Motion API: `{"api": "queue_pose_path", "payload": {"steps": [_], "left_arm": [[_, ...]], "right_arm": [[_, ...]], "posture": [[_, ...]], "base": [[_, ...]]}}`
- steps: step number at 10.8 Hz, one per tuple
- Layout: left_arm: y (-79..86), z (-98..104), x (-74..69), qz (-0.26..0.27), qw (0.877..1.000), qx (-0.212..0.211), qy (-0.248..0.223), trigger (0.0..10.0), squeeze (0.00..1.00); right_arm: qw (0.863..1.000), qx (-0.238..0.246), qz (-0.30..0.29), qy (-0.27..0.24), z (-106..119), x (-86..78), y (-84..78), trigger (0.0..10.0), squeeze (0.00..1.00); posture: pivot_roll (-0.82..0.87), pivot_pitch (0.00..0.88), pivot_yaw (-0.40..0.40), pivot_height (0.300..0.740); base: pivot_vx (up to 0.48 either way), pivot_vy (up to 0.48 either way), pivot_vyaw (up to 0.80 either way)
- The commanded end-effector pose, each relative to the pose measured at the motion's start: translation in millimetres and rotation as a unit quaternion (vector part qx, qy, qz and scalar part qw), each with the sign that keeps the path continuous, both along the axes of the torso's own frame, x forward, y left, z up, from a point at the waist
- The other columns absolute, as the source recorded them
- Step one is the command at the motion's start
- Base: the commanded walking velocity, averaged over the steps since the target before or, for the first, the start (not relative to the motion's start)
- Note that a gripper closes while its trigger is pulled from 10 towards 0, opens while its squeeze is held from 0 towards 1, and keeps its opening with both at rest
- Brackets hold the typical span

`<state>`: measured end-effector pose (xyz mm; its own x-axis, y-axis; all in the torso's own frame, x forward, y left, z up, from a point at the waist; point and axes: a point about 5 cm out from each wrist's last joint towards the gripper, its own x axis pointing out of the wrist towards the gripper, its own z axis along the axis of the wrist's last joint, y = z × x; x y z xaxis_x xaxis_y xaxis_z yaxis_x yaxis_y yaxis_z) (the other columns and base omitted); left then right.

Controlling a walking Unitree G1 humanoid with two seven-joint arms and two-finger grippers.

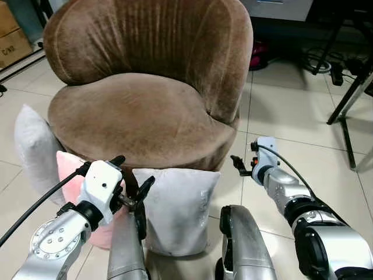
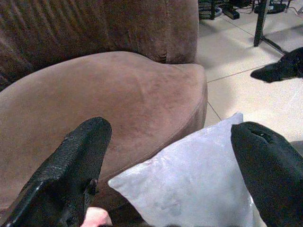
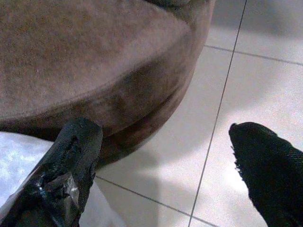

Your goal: Move the pillow to the sofa from floor

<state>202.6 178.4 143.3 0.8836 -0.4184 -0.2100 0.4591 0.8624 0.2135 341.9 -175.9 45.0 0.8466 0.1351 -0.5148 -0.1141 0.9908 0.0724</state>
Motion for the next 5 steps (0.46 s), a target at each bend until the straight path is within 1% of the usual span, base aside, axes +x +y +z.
{"api": "queue_pose_path", "payload": {"steps": [1, 2, 3, 4, 5], "left_arm": [[-0.3, 1, -1.2, -0.002, 1.0, -0.001, 0.001, 10.0, 0.0], [-2.3, -3, -6.4, -0.012, 1.0, -0.005, 0.014, 10.0, 0.0], [-9.2, -10, -16.3, -0.03, 0.999, 0.0, 0.029, 10.0, 0.0], [-8.0, -11, -25.5, -0.014, 0.999, -0.007, 0.038, 10.0, 0.0], [-3.0, -9, -35.2, 0.0, 0.999, -0.004, 0.043, 10.0, 0.0]], "right_arm": [[1.0, 0.002, -0.004, 0.004, -3, -2.3, -1.3, 10.0, 0.0], [0.999, 0.031, -0.027, -0.002, -6, -5.0, -1.6, 10.0, 1.0], [0.991, 0.117, -0.056, -0.015, -7, -6.2, 2.9, 10.0, 1.0], [0.975, 0.208, -0.07, -0.023, -10, -9.9, 11.9, 10.0, 1.0], [0.968, 0.245, -0.062, -0.014, -19, -18.4, 22.7, 10.0, 1.0]], "posture": [[-0.06, 0.045, 0.015, 0.496], [-0.08, 0.041, 0.017, 0.496], [-0.09, 0.052, 0.019, 0.496], [-0.08, 0.069, 0.013, 0.496], [-0.04, 0.07, 0.003, 0.496]], "base": [[0.0, 0.0, 0.0], [0.0, 0.0, 0.0], [0.0, 0.0, 0.0], [0.0, 0.0, 0.0], [0.0, 0.0, 0.0]]}}
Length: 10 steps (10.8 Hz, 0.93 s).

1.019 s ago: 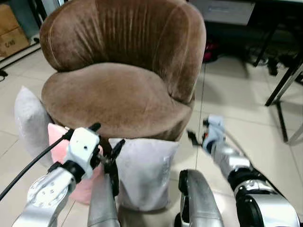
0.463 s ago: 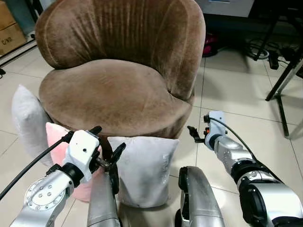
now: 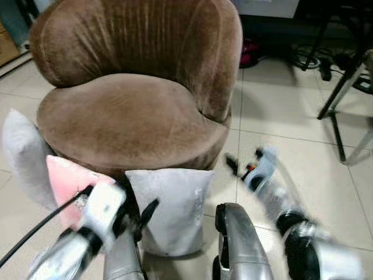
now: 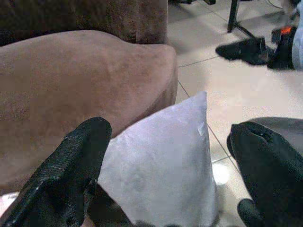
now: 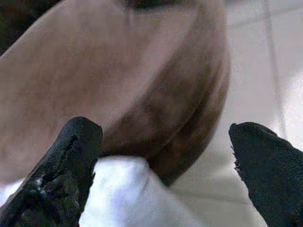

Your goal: Move the pillow to the sofa from floor

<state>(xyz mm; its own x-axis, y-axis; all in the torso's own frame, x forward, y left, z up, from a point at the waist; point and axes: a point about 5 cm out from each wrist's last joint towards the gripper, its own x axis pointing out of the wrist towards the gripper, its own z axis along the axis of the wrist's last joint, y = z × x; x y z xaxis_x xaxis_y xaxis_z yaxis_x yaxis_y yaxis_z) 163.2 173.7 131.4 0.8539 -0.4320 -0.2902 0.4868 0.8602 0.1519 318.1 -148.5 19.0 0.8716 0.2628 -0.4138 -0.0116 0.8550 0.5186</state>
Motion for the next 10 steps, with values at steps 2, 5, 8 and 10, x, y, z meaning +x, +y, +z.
{"api": "queue_pose_path", "payload": {"steps": [2, 5, 8, 10], "left_arm": [[10.9, 14, -15.6, 0.02, 1.0, 0.023, 0.0, 10.0, 0.0], [28.3, 32, -44.6, 0.054, 0.997, 0.048, 0.017, 10.0, 0.0], [24.3, 26, -31.7, 0.062, 0.998, 0.028, 0.003, 10.0, 0.0], [15.4, 21, -9.5, 0.086, 0.996, -0.007, -0.035, 10.0, 0.0]], "right_arm": [[1.0, 0.003, 0.018, 0.013, -17, -16.6, 17.8, 10.0, 1.0], [1.0, -0.01, -0.006, 0.009, -16, -16.9, 47.5, 10.0, 0.73], [0.996, -0.009, -0.043, -0.077, 15, 3.9, 52.0, 10.0, 0.0], [0.985, -0.039, -0.035, -0.163, 36, -10.2, 20.8, 10.0, 0.0]], "posture": [[0.06, 0.085, -0.002, 0.496], [0.17, 0.139, -0.002, 0.496], [0.08, 0.08, -0.003, 0.496], [0.0, 0.0, -0.02, 0.496]], "base": [[0.0, 0.0, 0.0], [0.0, 0.0, 0.0], [0.0, 0.0, 0.0], [0.0, 0.0, 0.0]]}}
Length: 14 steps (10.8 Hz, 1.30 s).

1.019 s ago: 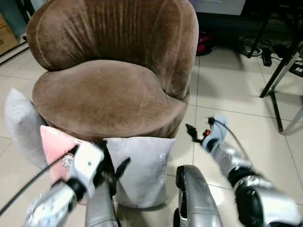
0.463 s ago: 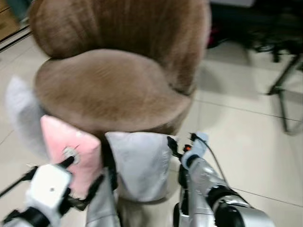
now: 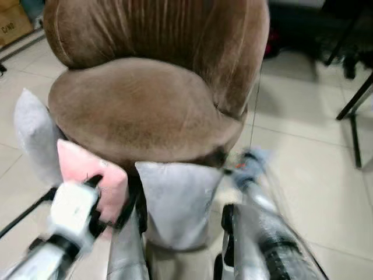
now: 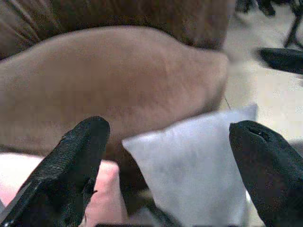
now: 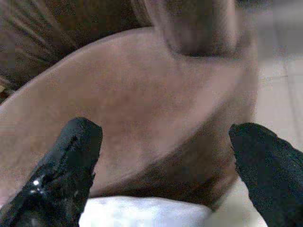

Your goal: Move the pillow to the sofa from floor

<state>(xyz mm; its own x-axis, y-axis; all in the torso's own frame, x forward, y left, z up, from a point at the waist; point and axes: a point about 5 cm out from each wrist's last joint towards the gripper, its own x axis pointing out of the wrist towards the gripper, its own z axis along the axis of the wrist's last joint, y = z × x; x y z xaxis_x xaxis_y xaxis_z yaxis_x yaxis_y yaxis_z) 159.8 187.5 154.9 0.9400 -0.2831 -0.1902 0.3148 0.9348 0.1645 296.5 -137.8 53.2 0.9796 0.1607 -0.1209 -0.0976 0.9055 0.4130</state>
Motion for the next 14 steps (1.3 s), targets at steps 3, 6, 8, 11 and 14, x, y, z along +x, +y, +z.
{"api": "queue_pose_path", "payload": {"steps": [3, 6, 8, 11, 14], "left_arm": [[7.3, -13, 29.0, 0.07, 0.997, 0.01, -0.024, 10.0, 0.0], [-1.6, -12, 53.4, 0.103, 0.993, -0.018, -0.062, 10.0, 0.0], [-7.7, -12, 59.4, 0.085, 0.994, -0.013, -0.072, 10.0, 0.0], [-7.6, -15, 62.1, 0.069, 0.995, 0.022, -0.069, 10.0, 0.0], [-10.0, -18, 61.8, 0.035, 0.997, 0.03, -0.06, 10.0, 0.0]], "right_arm": [[0.997, -0.068, 0.0, -0.03, 39, -34.5, -30.0, 10.0, 0.0], [0.993, -0.101, -0.053, 0.004, 52, -54.4, -35.9, 10.0, 0.0], [0.992, -0.113, -0.062, 0.012, 57, -47.5, -35.7, 10.0, 0.0], [0.983, -0.152, -0.093, 0.048, 50, -40.8, -45.9, 10.0, 0.0], [0.983, -0.15, -0.08, 0.071, 40, -36.2, -48.8, 10.0, 0.0]], "posture": [[-0.1, 0.0, 0.013, 0.496], [-0.11, 0.0, 0.006, 0.496], [-0.1, 0.0, 0.008, 0.496], [-0.08, 0.0, 0.005, 0.496], [-0.07, 0.0, 0.003, 0.496]], "base": [[0.0, 0.0, 0.0], [0.082, 0.0, 0.27], [0.345, 0.0, 0.8], [0.22, 0.0, 0.27], [0.0, 0.0, 0.0]]}}
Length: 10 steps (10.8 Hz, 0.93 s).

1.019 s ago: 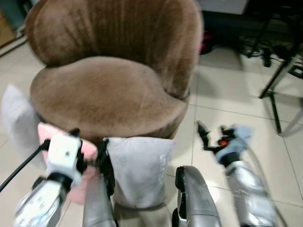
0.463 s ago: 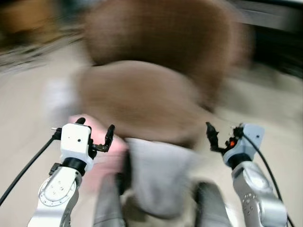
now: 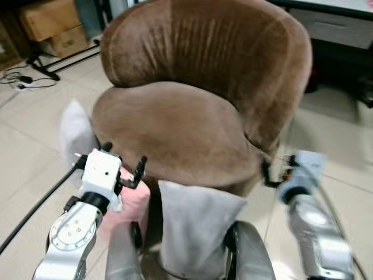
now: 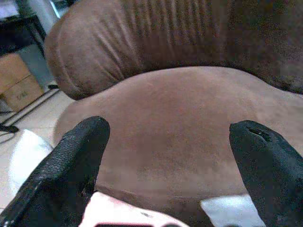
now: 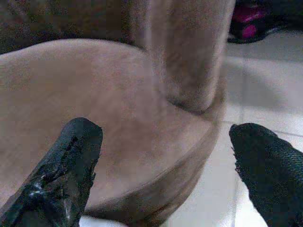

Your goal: Move the pillow to the sofa from floor

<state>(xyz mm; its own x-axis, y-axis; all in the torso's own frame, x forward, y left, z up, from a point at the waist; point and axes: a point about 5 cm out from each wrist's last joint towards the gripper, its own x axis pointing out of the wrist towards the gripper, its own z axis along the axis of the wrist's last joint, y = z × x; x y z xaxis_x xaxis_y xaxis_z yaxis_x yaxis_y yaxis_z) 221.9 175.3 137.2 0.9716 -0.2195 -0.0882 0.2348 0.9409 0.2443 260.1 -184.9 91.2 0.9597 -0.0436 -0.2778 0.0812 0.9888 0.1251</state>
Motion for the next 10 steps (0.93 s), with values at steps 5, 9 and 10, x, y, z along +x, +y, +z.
{"api": "queue_pose_path", "payload": {"steps": [5, 9, 10], "left_arm": [[5.1, -11, -2.8, -0.055, 0.997, 0.007, 0.044, 10.0, 0.0], [0.5, -5, -26.3, -0.105, 0.992, -0.008, 0.065, 10.0, 0.0], [-2.0, -6, -32.2, -0.125, 0.989, -0.016, 0.076, 10.0, 0.0]], "right_arm": [[0.989, 0.036, 0.045, 0.139, -65, 17.6, 11.4, 10.0, 0.0], [0.989, 0.111, -0.01, 0.093, -59, 45.5, 12.4, 10.0, 1.0], [0.985, 0.142, -0.034, 0.088, -59, 49.1, 8.0, 10.0, 1.0]], "posture": [[-0.05, 0.0, 0.007, 0.456], [0.0, 0.04, -0.025, 0.446], [0.01, 0.048, -0.03, 0.446]], "base": [[0.0, 0.0, 0.0], [0.0, 0.0, 0.0], [0.0, 0.0, 0.0]]}}
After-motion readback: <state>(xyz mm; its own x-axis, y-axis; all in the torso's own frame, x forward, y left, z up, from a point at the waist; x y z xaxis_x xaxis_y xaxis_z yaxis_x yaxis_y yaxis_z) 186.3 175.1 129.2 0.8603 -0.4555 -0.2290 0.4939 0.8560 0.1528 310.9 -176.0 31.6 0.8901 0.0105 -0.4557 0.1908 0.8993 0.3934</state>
